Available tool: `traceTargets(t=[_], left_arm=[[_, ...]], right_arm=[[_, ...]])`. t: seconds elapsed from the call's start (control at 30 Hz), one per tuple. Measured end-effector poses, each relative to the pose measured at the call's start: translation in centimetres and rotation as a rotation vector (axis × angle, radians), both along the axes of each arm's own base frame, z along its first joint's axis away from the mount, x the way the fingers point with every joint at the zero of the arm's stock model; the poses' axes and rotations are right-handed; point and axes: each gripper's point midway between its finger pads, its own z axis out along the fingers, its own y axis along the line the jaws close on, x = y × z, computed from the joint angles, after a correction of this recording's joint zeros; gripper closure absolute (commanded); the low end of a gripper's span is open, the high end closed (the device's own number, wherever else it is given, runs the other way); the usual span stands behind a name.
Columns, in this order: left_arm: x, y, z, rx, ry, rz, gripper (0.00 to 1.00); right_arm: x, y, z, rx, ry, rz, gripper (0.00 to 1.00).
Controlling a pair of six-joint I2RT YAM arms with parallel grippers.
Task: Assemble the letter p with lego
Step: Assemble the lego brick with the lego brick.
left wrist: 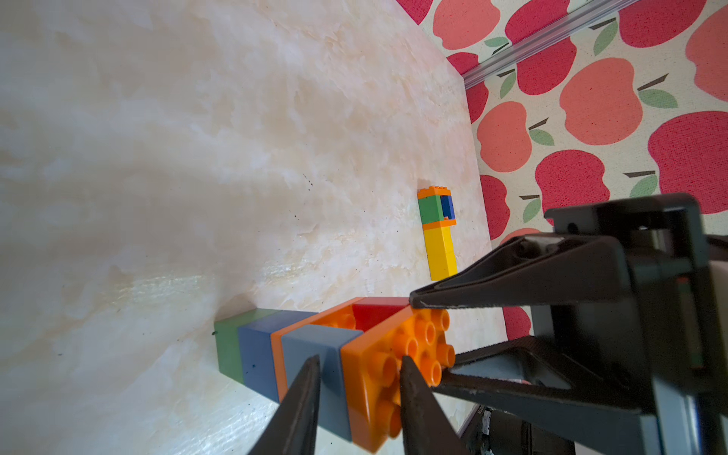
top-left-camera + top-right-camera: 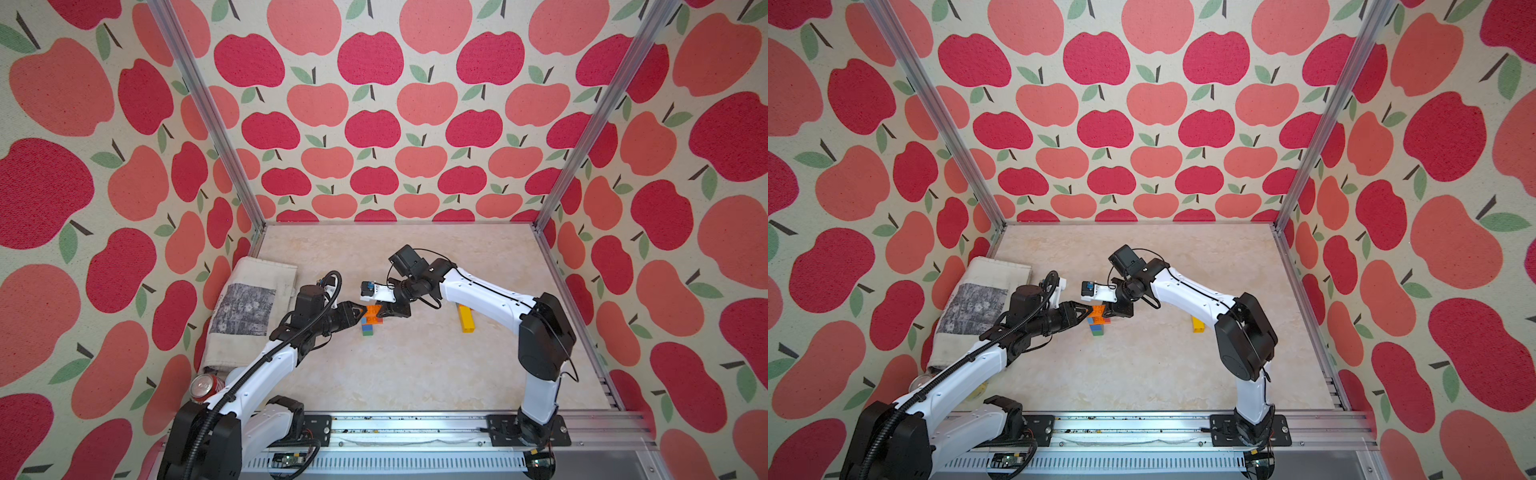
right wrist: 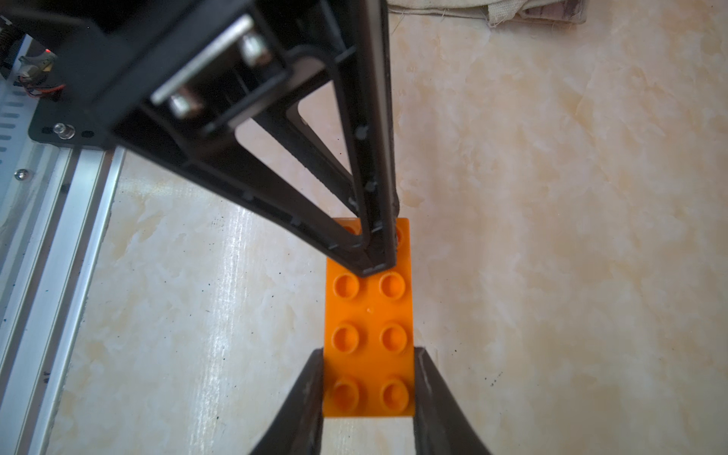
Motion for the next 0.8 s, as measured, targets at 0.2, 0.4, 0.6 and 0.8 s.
traceTargets(t=[0.2, 0.4, 0.6, 0.8], left_arm=[[0.1, 0.0, 0.0, -0.005, -0.021, 0.002, 0.67], [0.0, 0.0, 0.0, -0.005, -0.023, 0.002, 0.67], [0.0, 0.0, 0.0, -0.003, -0.024, 0.003, 0.67], [0.1, 0.0, 0.0, -0.003, -0.024, 0.004, 0.68]], right_arm=[[0.0, 0.0, 0.0, -0.002, 0.018, -0.020, 0.56], [0.4, 0.4, 0.3, 0.015, 0.026, -0.054, 0.40], [1.0, 1.0, 2.7, 0.095, -0.007, -0.091, 0.34], [1.8, 1.6, 5.4, 0.178, -0.065, -0.118, 0.40]])
